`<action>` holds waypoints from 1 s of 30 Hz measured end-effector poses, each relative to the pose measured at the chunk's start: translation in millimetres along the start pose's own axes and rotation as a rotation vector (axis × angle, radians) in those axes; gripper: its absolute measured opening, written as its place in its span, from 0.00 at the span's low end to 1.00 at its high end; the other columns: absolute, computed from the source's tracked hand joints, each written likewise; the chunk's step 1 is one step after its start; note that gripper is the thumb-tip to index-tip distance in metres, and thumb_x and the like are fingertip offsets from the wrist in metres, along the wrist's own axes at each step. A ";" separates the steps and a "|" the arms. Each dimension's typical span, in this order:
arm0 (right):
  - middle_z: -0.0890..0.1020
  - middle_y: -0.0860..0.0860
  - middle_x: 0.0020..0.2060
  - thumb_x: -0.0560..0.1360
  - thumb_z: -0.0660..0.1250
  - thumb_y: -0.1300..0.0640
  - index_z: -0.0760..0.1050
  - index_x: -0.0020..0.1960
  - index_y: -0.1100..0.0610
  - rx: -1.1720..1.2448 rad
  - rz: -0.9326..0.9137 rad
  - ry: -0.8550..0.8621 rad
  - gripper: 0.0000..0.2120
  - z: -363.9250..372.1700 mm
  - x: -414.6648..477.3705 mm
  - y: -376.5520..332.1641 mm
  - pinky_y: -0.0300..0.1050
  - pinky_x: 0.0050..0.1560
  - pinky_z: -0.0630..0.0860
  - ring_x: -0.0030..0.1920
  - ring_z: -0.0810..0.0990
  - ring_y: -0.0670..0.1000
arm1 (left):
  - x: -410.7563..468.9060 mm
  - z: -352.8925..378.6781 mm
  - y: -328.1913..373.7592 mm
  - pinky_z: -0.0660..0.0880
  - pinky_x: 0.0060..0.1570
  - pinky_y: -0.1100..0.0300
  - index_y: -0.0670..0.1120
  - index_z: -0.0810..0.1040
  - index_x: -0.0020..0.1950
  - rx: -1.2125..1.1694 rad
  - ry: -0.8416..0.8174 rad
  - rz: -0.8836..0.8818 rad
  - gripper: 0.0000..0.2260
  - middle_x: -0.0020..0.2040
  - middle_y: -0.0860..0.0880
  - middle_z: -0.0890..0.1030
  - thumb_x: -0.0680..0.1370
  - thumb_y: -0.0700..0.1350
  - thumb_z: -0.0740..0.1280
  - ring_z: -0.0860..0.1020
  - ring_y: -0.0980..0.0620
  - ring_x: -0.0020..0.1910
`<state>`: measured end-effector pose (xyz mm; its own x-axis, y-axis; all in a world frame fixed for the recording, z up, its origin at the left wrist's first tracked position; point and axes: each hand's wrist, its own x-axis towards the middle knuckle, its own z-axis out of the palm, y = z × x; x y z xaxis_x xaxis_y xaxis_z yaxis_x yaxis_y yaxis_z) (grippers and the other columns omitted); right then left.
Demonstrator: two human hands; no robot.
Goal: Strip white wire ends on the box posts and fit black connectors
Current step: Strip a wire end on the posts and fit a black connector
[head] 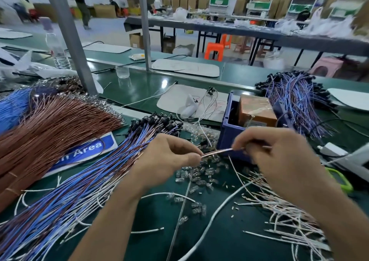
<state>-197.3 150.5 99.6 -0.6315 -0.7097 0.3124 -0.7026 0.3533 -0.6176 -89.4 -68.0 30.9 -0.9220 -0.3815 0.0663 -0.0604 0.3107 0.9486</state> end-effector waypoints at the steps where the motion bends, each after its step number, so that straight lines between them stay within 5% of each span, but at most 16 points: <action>1: 0.82 0.35 0.35 0.78 0.68 0.65 0.84 0.43 0.39 -0.002 -0.016 0.083 0.20 -11.6 -5.6 5.8 0.28 0.21 0.64 0.23 0.75 0.40 | 0.3 -0.5 2.5 0.74 0.35 0.71 0.52 0.89 0.45 -0.017 -0.025 -0.001 0.05 0.38 0.50 0.87 0.73 0.42 0.79 0.82 0.60 0.33; 3: 0.84 0.39 0.33 0.77 0.70 0.62 0.84 0.43 0.38 -0.041 -0.003 0.224 0.17 -31.7 -15.1 22.3 0.30 0.21 0.67 0.25 0.78 0.41 | 2.1 -2.0 4.9 0.75 0.36 0.69 0.51 0.89 0.45 -0.032 -0.066 -0.012 0.04 0.39 0.48 0.87 0.72 0.43 0.80 0.83 0.58 0.35; 6: 0.86 0.41 0.35 0.73 0.67 0.48 0.84 0.46 0.39 -0.014 0.103 0.360 0.08 -54.5 -31.4 55.5 0.48 0.23 0.77 0.29 0.83 0.49 | 5.2 -3.6 4.6 0.75 0.38 0.70 0.50 0.89 0.45 -0.006 -0.182 -0.044 0.04 0.39 0.48 0.87 0.72 0.43 0.80 0.82 0.59 0.36; 9: 0.87 0.43 0.41 0.71 0.67 0.44 0.85 0.48 0.44 0.059 0.192 0.426 0.11 -70.5 -51.6 94.7 0.56 0.34 0.84 0.37 0.87 0.49 | 6.5 -5.9 2.0 0.75 0.36 0.70 0.50 0.90 0.45 0.032 -0.241 -0.105 0.02 0.37 0.49 0.87 0.73 0.43 0.79 0.81 0.61 0.35; 15: 0.88 0.48 0.42 0.72 0.71 0.53 0.86 0.45 0.50 0.219 0.297 0.508 0.05 -79.4 -72.9 147.1 0.37 0.47 0.82 0.42 0.87 0.48 | 8.1 -4.8 5.1 0.76 0.35 0.66 0.50 0.89 0.42 0.091 -0.112 -0.162 0.04 0.36 0.46 0.86 0.73 0.42 0.79 0.80 0.57 0.33; 20: 0.87 0.50 0.38 0.78 0.65 0.74 0.86 0.41 0.53 0.343 0.414 0.538 0.20 -88.1 -88.7 187.8 0.33 0.42 0.81 0.37 0.85 0.46 | 6.0 -11.7 9.9 0.77 0.41 0.64 0.55 0.89 0.41 0.162 0.171 -0.122 0.06 0.37 0.50 0.87 0.72 0.43 0.79 0.84 0.54 0.36; 22: 0.87 0.51 0.36 0.77 0.64 0.75 0.86 0.39 0.54 0.422 0.430 0.541 0.21 -86.8 -91.4 191.1 0.33 0.40 0.81 0.34 0.85 0.47 | 6.0 -10.4 12.7 0.81 0.39 0.66 0.53 0.89 0.42 0.012 0.253 -0.065 0.07 0.38 0.47 0.88 0.69 0.42 0.81 0.85 0.51 0.38; 26: 0.87 0.53 0.35 0.77 0.63 0.77 0.86 0.36 0.55 0.521 0.435 0.562 0.23 -85.0 -95.8 197.6 0.35 0.37 0.81 0.32 0.84 0.48 | 8.8 -6.0 8.7 0.80 0.37 0.65 0.46 0.87 0.40 -0.714 0.181 0.037 0.20 0.35 0.49 0.84 0.53 0.51 0.87 0.81 0.56 0.32; 28: 0.86 0.54 0.35 0.76 0.63 0.77 0.86 0.36 0.56 0.552 0.441 0.558 0.22 -83.4 -99.9 200.5 0.36 0.35 0.81 0.32 0.84 0.49 | 9.0 -2.3 2.0 0.79 0.39 0.64 0.46 0.86 0.46 -1.047 -0.021 0.060 0.14 0.38 0.50 0.84 0.64 0.46 0.84 0.82 0.58 0.34; 30: 0.86 0.54 0.35 0.76 0.62 0.78 0.85 0.36 0.57 0.585 0.456 0.550 0.22 -80.5 -103.7 203.3 0.36 0.34 0.81 0.32 0.84 0.50 | 8.2 -6.8 -4.4 0.80 0.53 0.56 0.37 0.82 0.59 -1.144 -0.064 -0.004 0.09 0.51 0.40 0.85 0.84 0.39 0.65 0.85 0.48 0.48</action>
<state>-301.1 345.0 -0.3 -0.9786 -0.1349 0.1555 -0.1643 0.0570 -0.9848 -94.0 -78.4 29.4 -0.9424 -0.3253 0.0778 0.2895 -0.6768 0.6769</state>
